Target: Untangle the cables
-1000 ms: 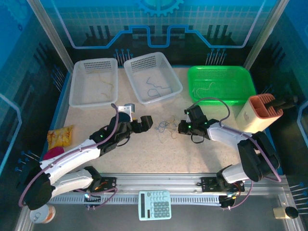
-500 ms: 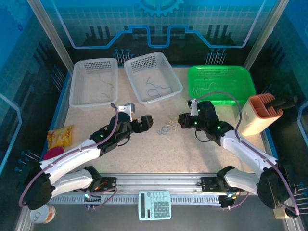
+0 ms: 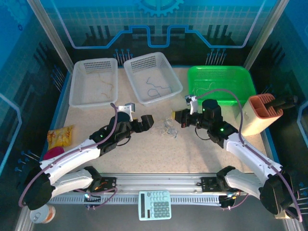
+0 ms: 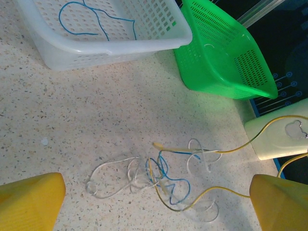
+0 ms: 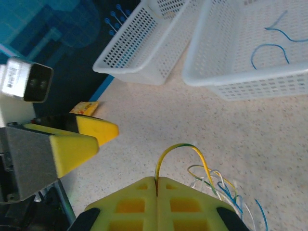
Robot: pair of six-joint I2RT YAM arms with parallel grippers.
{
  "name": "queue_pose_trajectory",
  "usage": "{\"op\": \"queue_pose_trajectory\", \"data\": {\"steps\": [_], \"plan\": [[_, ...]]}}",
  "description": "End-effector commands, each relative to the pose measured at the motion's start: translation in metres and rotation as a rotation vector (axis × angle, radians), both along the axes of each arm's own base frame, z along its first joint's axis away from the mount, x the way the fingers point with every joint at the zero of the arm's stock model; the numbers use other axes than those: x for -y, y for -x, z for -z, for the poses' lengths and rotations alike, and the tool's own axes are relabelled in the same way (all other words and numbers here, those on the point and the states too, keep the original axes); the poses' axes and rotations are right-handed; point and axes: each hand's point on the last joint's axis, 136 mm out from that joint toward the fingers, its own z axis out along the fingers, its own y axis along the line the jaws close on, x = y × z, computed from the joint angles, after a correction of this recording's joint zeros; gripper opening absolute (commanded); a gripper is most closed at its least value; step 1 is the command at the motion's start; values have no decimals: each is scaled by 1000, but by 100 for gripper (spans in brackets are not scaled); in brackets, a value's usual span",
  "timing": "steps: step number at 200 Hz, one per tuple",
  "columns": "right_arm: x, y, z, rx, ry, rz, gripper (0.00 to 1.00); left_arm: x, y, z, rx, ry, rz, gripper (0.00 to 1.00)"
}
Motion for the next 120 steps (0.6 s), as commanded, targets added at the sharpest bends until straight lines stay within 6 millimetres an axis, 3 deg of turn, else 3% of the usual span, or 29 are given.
{"op": "queue_pose_trajectory", "data": {"steps": [1, 78, 120], "plan": [[-7, 5, -17, 68, -43, -54, 0, 7, -5, -27, 41, 70, 9, 99], [-7, 2, -17, 82, -37, -53, 0, 16, -10, -29, 4, 134, 2, 99], [-7, 2, -14, 73, -29, -52, 0, 26, -13, -24, -103, 347, -48, 99]]}}
